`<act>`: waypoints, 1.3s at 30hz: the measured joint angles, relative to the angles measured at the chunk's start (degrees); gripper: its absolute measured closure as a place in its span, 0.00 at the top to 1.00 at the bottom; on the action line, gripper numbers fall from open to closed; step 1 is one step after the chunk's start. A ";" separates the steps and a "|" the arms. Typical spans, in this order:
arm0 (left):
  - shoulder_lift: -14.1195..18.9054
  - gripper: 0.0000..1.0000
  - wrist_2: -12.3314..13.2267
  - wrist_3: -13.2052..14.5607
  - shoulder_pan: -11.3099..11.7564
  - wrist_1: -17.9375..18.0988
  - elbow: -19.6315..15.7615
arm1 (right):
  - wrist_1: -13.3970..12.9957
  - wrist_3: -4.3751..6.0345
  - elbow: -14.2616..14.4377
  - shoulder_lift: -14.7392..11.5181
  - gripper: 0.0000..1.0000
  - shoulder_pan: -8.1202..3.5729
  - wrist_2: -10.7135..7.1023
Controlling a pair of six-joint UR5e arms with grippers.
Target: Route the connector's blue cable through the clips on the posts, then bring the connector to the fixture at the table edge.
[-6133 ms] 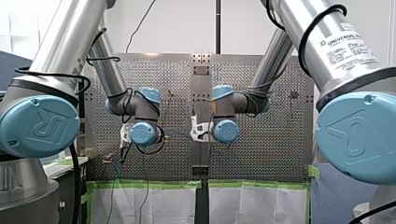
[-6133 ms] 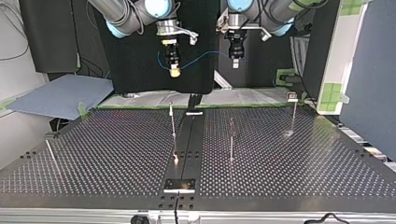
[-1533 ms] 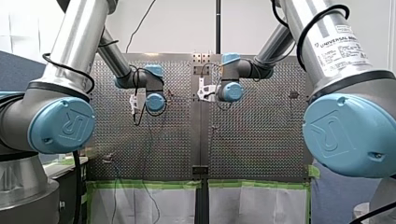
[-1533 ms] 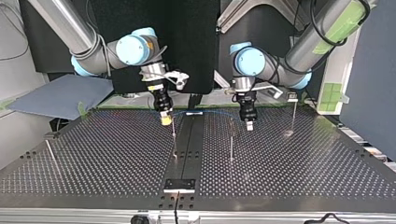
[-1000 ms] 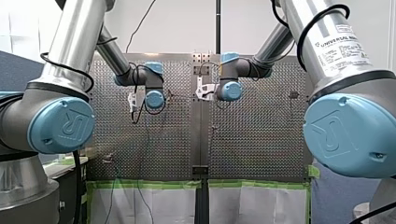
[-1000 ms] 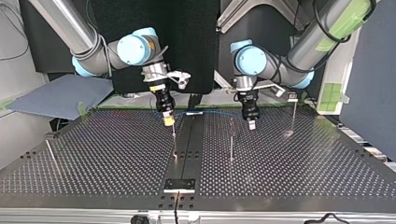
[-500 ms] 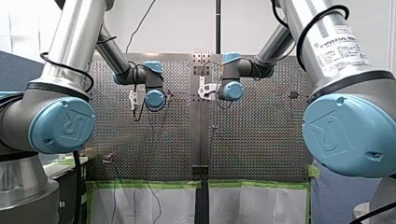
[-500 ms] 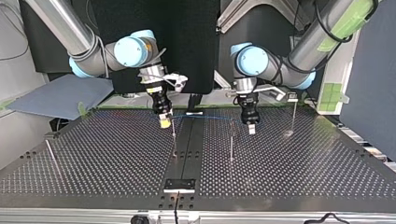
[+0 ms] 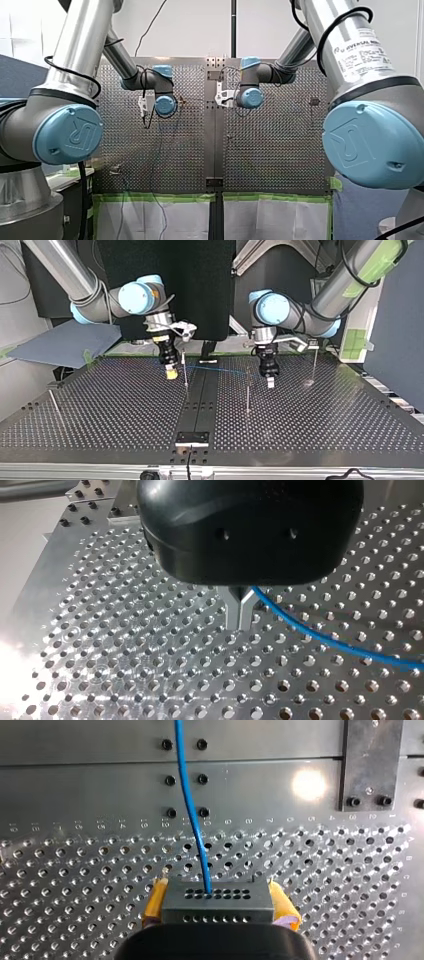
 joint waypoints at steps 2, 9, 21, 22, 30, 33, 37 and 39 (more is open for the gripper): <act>-0.55 0.00 0.37 -0.16 0.18 -0.45 0.58 | -0.04 0.06 -0.07 0.06 0.00 -0.19 0.00; -3.31 0.00 0.89 -0.10 0.92 -1.57 2.13 | -0.09 0.05 -0.46 1.29 0.00 -0.61 -0.08; -3.93 0.00 2.87 -1.70 2.70 -0.69 2.34 | -0.15 -0.16 -1.29 2.39 0.00 -0.67 -0.20; -3.94 0.04 3.18 -1.87 2.70 -0.53 2.34 | -0.16 -0.17 -1.29 2.39 0.00 -0.67 -0.22; -3.95 0.67 5.72 -4.12 2.94 0.03 2.30 | -0.11 -0.17 -1.33 2.41 0.00 -0.68 -0.31; -3.95 1.00 5.43 -4.22 3.04 -0.67 2.27 | -0.01 -0.17 -1.33 2.41 0.00 -0.66 -0.34; -3.94 1.00 3.94 -5.04 3.15 -2.38 2.28 | 0.18 -0.17 -1.33 2.40 0.00 -0.66 -0.35; -3.94 1.00 2.87 -5.89 3.17 -3.48 2.29 | 0.22 -0.19 -1.33 2.40 0.00 -0.66 -0.35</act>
